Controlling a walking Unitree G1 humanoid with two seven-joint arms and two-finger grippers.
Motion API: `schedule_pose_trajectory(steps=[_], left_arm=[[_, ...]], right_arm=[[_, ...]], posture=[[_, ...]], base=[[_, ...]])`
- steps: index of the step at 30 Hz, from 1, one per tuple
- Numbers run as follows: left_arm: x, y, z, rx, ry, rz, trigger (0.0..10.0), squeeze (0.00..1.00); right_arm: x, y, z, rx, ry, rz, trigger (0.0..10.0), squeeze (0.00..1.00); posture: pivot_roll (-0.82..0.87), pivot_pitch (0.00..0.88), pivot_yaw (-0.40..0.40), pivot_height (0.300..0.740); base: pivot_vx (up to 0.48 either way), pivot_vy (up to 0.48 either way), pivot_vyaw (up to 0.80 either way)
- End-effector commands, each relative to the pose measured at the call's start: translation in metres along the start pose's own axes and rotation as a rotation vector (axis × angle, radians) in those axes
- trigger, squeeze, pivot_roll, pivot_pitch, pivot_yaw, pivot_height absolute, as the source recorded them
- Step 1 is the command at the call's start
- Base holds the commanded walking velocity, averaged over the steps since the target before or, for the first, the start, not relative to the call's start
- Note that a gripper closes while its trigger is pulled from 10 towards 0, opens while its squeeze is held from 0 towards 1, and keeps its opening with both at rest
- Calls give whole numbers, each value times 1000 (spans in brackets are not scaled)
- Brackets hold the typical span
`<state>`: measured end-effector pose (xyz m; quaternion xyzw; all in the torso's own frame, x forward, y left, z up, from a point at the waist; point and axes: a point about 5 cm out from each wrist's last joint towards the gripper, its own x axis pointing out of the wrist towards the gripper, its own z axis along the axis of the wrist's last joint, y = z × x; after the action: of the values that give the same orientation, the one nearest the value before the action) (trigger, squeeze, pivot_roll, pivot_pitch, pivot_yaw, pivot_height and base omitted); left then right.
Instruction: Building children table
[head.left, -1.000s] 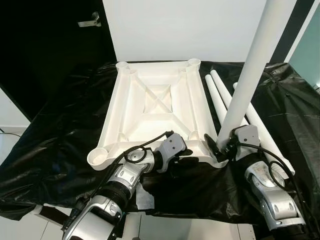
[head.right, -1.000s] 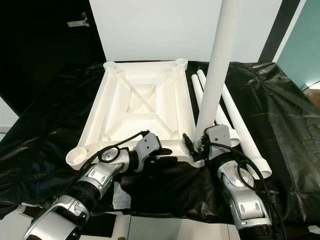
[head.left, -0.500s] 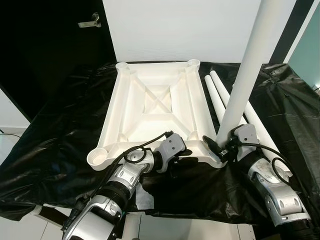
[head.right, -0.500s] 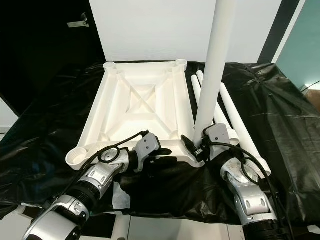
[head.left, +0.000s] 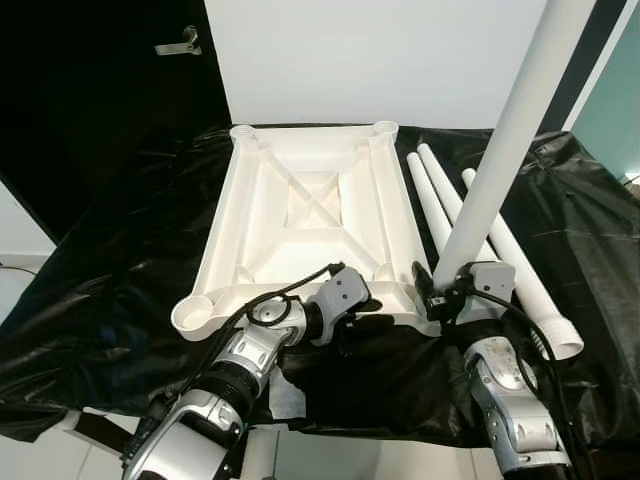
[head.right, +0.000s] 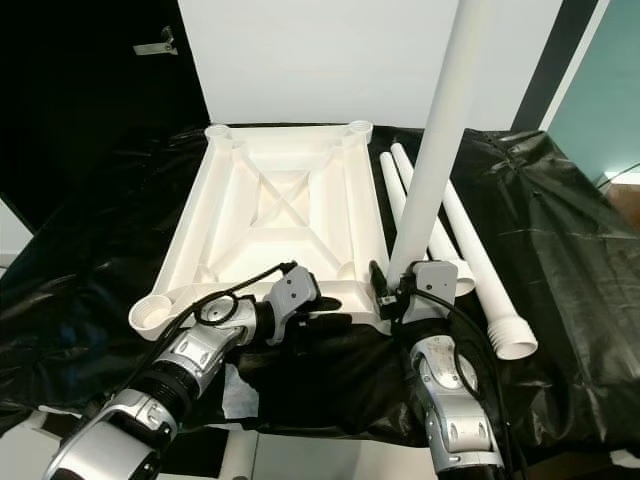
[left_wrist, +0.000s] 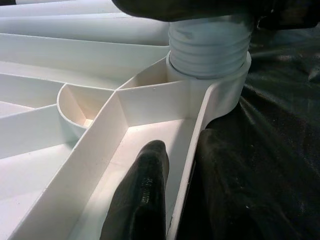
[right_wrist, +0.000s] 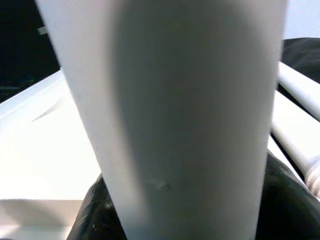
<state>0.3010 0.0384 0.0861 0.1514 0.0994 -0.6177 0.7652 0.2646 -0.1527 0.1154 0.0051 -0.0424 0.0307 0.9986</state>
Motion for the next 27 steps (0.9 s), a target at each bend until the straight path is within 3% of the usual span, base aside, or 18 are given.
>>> schedule_pose_trajectory(steps=[1,9,11,12,13,20,21,23,27], left_arm=[[-2,-19,-33,-72,130,-101,10000,0],[-2,-19,-33,-73,128,-102,10000,0],[-2,-18,-32,-73,127,-99,10000,0],[-2,-18,-32,-73,127,-98,10000,0],[-2,-18,-32,-74,126,-99,10000,0],[-1,-19,-32,-75,124,-100,10000,0],[-1,-19,-32,-76,125,-100,10000,0],[0,-19,-32,-77,123,-103,10000,0],[2,-20,-31,-77,122,-105,10000,0]], right_arm=[[-6,-25,-16,98,59,-220,0,0],[-1,-23,-8,209,12,-242,0,0],[1,-13,-5,222,10,-185,0,0],[1,-6,-5,196,13,-135,588,0],[1,-3,4,129,-24,-48,10000,1000],[-1,-4,17,25,-76,84,10000,1000],[-1,-9,18,-22,-64,182,10000,0],[-4,-17,23,-93,-43,349,10000,0],[-4,-20,27,-99,-27,419,10000,0]], posture=[[-68,3,21,740],[-71,1,20,740],[-70,2,18,740],[-71,2,19,740],[-81,6,22,740],[-87,8,20,740],[-89,9,19,740],[-100,7,20,740],[-105,8,19,740]], base=[[0,0,0],[0,0,0],[0,0,0],[0,0,0],[0,0,0],[0,0,0],[0,0,0],[0,0,0],[0,0,0]])
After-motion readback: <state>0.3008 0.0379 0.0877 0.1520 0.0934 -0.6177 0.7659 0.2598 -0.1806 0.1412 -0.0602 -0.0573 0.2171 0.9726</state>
